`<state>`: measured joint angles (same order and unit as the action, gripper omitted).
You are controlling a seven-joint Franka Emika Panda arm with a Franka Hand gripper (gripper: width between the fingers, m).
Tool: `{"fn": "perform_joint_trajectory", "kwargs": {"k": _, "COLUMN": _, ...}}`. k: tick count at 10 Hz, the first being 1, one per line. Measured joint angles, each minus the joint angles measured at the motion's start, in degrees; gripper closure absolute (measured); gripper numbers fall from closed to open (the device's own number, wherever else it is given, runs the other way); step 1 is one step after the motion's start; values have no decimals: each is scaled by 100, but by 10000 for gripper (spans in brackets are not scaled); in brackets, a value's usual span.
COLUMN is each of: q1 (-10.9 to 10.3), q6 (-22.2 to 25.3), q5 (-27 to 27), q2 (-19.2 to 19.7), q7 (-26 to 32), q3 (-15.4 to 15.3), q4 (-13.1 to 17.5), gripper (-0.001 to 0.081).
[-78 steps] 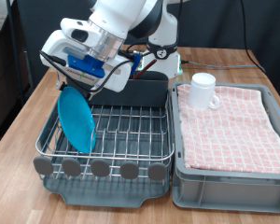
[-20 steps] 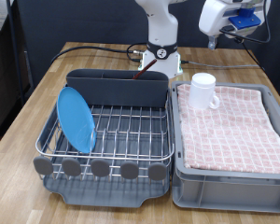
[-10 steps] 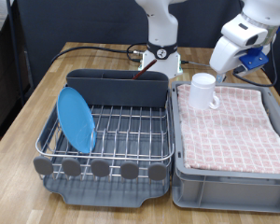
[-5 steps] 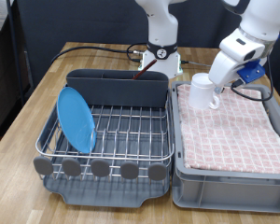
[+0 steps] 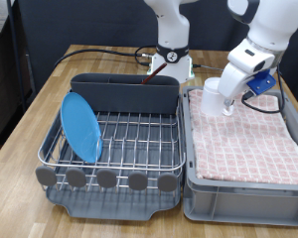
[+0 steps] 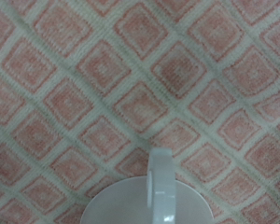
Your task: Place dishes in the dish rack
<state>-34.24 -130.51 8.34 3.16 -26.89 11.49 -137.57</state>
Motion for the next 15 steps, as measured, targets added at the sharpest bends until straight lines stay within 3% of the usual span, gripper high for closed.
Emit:
{"fn": "perform_joint_trajectory", "kwargs": {"k": 9, "q1": 38, "q6": -342, "q5": -74, "q2": 121, "q7": 164, "q3": 83, "q4": -244, "gripper": 4}}
{"fn": "perform_joint_trajectory", "kwargs": {"k": 10, "q1": 38, "q6": -349, "q5": -82, "q2": 137, "q7": 163, "q3": 90, "q4": -257, "gripper": 85}}
{"fn": "perform_joint_trajectory", "kwargs": {"k": 11, "q1": 38, "q6": -361, "q5": -91, "q2": 145, "q7": 163, "q3": 95, "q4": -272, "gripper": 85}}
{"fn": "perform_joint_trajectory", "kwargs": {"k": 12, "q1": 38, "q6": -380, "q5": -102, "q2": 148, "q7": 163, "q3": 101, "q4": -287, "gripper": 254}}
{"fn": "perform_joint_trajectory", "kwargs": {"k": 13, "q1": 38, "q6": -404, "q5": -119, "q2": 149, "q7": 163, "q3": 109, "q4": -301, "gripper": 254}}
{"fn": "perform_joint_trajectory", "kwargs": {"k": 15, "q1": 38, "q6": -451, "q5": -145, "q2": 152, "q7": 163, "q3": 122, "q4": -330, "gripper": 622}}
